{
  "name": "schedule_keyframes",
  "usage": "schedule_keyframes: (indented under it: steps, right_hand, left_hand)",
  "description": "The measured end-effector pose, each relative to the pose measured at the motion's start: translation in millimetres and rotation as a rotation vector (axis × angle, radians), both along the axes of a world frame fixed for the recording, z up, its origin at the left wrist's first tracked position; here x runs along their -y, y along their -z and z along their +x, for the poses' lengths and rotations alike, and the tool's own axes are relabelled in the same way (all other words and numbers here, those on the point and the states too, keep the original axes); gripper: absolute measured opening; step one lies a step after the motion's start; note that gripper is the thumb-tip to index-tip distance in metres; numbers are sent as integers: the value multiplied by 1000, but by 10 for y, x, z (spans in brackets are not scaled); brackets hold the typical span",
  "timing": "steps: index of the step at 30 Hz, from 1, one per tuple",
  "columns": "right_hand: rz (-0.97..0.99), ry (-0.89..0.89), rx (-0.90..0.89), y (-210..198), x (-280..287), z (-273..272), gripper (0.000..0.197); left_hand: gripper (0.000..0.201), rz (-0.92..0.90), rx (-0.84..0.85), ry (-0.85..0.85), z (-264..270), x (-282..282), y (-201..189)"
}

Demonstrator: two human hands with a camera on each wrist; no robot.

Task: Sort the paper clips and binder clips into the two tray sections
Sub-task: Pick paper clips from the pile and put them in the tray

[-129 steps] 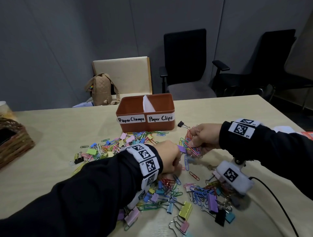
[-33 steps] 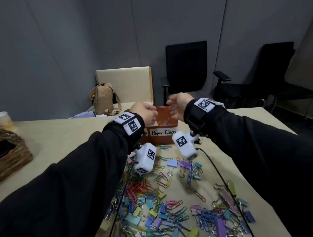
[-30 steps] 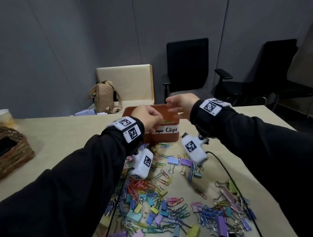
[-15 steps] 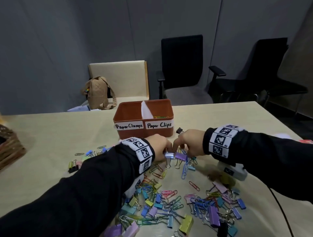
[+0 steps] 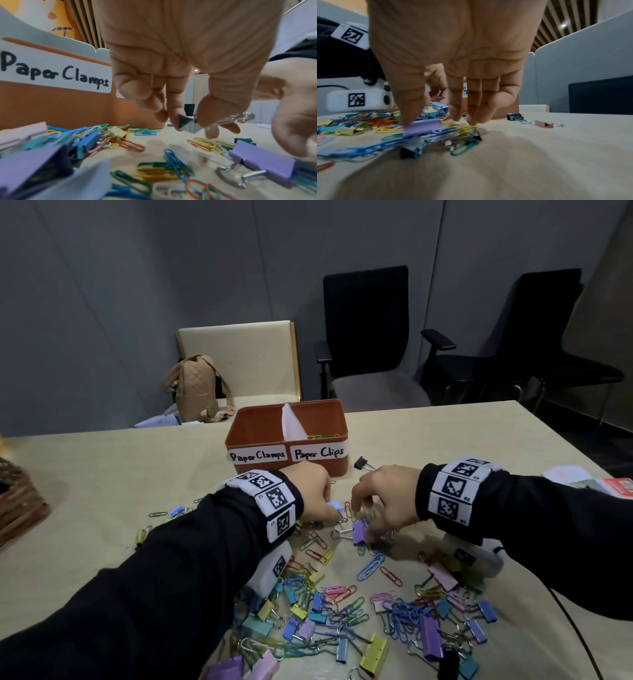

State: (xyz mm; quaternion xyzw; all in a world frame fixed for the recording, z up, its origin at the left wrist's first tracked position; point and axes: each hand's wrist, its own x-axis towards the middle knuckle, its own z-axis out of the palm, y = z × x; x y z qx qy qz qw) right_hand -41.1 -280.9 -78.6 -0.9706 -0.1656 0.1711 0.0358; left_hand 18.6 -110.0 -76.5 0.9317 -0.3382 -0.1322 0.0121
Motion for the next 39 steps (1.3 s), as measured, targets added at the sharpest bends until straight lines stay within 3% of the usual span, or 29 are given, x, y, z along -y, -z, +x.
schedule_keyframes:
  steps: [4, 6, 11, 19, 28, 33, 39]
  right_hand:
    - [-98, -33, 43, 52, -87, 9, 51]
    - [-142, -50, 49, 95, -123, 25, 45]
    - [-31, -52, 82, 28, -150, 5, 32]
    - [327, 237, 68, -246, 328, -29, 28]
    - [373, 200, 117, -29, 268, -130, 45]
    - [565, 411, 88, -66, 426, -75, 34]
    - [417, 559, -52, -26, 781, -70, 18]
  left_hand:
    - [39, 35, 11, -50, 10, -26, -37]
    - [35, 32, 20, -59, 9, -54, -50]
    - [31, -6, 33, -80, 10, -104, -56]
    - [31, -48, -17, -26, -107, 77, -53]
    - [24, -65, 9, 10, -132, 96, -113]
    - [19, -139, -33, 57, -210, 204, -105]
    - [20, -124, -69, 181, -395, 609, -21]
